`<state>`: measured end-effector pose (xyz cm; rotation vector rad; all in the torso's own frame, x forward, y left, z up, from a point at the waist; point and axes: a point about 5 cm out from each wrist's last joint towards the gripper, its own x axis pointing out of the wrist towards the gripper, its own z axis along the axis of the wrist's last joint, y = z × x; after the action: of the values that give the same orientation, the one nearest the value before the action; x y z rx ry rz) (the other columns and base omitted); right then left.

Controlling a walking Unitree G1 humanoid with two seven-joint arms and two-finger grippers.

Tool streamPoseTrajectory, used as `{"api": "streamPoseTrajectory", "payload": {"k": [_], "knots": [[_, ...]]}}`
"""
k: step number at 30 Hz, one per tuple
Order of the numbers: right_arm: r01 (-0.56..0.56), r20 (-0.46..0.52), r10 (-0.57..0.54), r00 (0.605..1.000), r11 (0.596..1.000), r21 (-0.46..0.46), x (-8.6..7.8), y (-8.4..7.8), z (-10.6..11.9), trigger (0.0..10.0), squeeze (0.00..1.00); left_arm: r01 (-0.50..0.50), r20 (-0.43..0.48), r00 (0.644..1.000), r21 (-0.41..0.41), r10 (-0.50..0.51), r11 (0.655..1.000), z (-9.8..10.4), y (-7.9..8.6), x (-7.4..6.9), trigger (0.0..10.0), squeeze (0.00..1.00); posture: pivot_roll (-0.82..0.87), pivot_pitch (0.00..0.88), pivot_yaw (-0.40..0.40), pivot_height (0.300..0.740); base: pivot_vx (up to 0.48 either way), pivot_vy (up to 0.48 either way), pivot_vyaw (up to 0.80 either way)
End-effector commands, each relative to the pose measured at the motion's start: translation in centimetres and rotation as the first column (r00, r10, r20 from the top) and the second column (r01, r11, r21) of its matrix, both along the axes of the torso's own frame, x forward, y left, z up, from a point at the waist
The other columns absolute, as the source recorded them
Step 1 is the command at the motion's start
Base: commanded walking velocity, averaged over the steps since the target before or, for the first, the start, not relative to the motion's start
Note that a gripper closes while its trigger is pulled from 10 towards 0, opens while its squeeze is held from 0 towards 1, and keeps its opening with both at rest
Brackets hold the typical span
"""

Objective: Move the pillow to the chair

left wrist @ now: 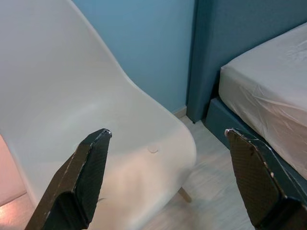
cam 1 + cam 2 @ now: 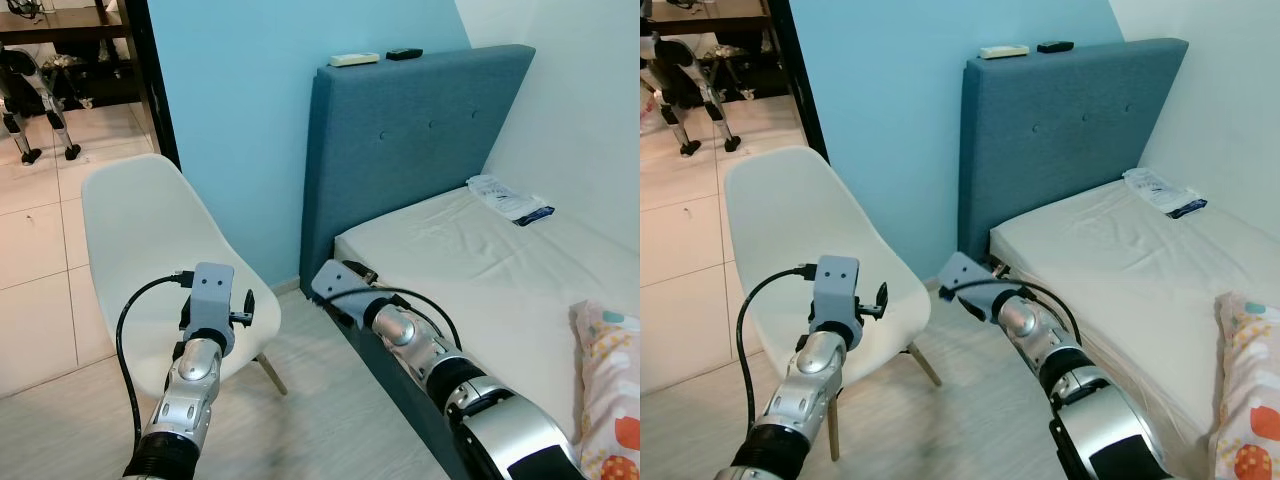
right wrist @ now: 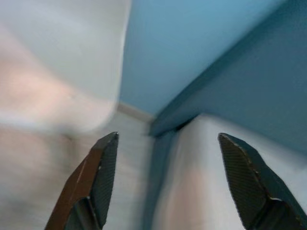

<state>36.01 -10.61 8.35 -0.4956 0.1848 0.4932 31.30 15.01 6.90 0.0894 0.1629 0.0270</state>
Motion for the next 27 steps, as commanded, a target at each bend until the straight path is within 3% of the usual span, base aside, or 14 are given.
{"api": "streamPoseTrajectory", "payload": {"k": [1,2,4,5,6,7,8,10,16,18,20,22,24,27], "knots": [[0.053,-0.042,-0.049,0.998,0.995,0.083,0.4,-0.6,0.3,10.0,0.0,-0.009,-0.013,1.0,-0.008,0.009,1.0,-0.2,0.1,0.0,10.0,0.0,0.06,0.0,-0.088,0.74,0.0,0.0,0.0],[0.053,-0.042,-0.049,0.998,0.995,0.083,0.4,-0.6,0.3,10.0,0.0,-0.009,-0.013,1.0,-0.008,0.009,1.0,-0.2,0.1,0.0,10.0,0.0,0.06,0.0,-0.088,0.74,0.0,0.0,0.0],[0.109,-0.072,-0.097,0.993,0.977,0.181,0.7,-1.2,0.7,10.0,0.0,-0.013,-0.009,1.0,-0.009,0.013,1.0,-0.2,0.1,-0.1,10.0,0.0,0.06,0.0,-0.089,0.74,0.0,0.0,0.0],[0.161,-0.112,-0.134,0.985,0.945,0.284,0.9,-1.6,1.0,10.0,0.0,-0.02,-0.009,1.0,-0.01,0.02,1.0,-0.2,0.2,-0.2,10.0,0.0,0.06,0.0,-0.088,0.74,0.0,0.0,0.0],[0.161,-0.112,-0.134,0.985,0.945,0.284,0.9,-1.6,1.0,10.0,0.0,-0.02,-0.009,1.0,-0.01,0.02,1.0,-0.2,0.2,-0.2,10.0,0.0,0.06,0.0,-0.088,0.74,0.0,0.0,0.0],[0.182,-0.138,-0.136,0.981,0.889,0.42,0.9,-1.7,1.3,10.0,0.0,-0.025,-0.012,1.0,-0.01,0.024,1.0,-0.4,0.3,-0.4,10.0,0.0,0.06,0.0,-0.089,0.74,0.0,0.0,0.0],[0.182,-0.138,-0.136,0.981,0.889,0.42,0.9,-1.7,1.3,10.0,0.0,-0.025,-0.012,1.0,-0.01,0.024,1.0,-0.4,0.3,-0.4,10.0,0.0,0.06,0.0,-0.089,0.74,0.0,0.0,0.0],[0.244,-0.27,-0.096,0.958,0.767,0.593,0.5,-1.2,0.5,10.0,0.0,-0.028,-0.022,0.999,-0.007,0.028,1.0,-0.7,0.4,-0.8,10.0,0.0,0.05,0.0,-0.091,0.74,0.0,0.0,0.0],[0.254,-0.346,-0.041,0.937,0.76,0.598,-0.3,-0.3,-0.7,10.0,0.0,-0.033,-0.025,0.999,-0.009,0.033,0.999,-0.8,0.4,-0.9,10.0,0.0,0.04,0.0,-0.09,0.74,0.0,0.0,0.0],[0.157,-0.31,-0.017,0.951,0.888,0.432,-1.1,0.2,-1.9,10.0,0.0,-0.034,-0.029,0.999,-0.013,0.034,0.999,-0.9,0.3,-0.9,10.0,0.0,0.03,0.0,-0.086,0.74,0.0,0.0,0.0],[0.132,-0.244,-0.027,0.969,0.897,0.422,-1.4,0.3,-1.8,10.0,0.0,-0.033,-0.032,0.999,-0.015,0.032,0.999,-1.0,0.2,-0.9,10.0,0.0,0.02,0.0,-0.088,0.74,0.0,0.0,0.0],[0.125,-0.181,-0.05,0.982,0.893,0.433,-1.4,-0.1,-1.5,10.0,0.0,-0.03,-0.033,0.999,-0.018,0.029,0.999,-1.0,0.1,-0.9,10.0,0.0,0.02,0.0,-0.09,0.74,0.0,0.0,0.0],[0.198,-0.187,-0.11,0.976,0.803,0.561,-1.2,-1.5,-0.9,10.0,0.0,-0.028,-0.034,0.999,-0.024,0.027,0.999,-1.1,-0.1,-0.9,10.0,0.0,0.01,0.0,-0.089,0.74,0.0,0.0,0.0],[0.208,-0.186,-0.122,0.975,0.789,0.577,-1.1,-2.0,-0.7,10.0,0.0,-0.028,-0.035,0.999,-0.026,0.027,0.999,-1.2,-0.2,-0.9,10.0,0.0,0.01,0.0,-0.089,0.74,0.0,0.0,0.0]]}}
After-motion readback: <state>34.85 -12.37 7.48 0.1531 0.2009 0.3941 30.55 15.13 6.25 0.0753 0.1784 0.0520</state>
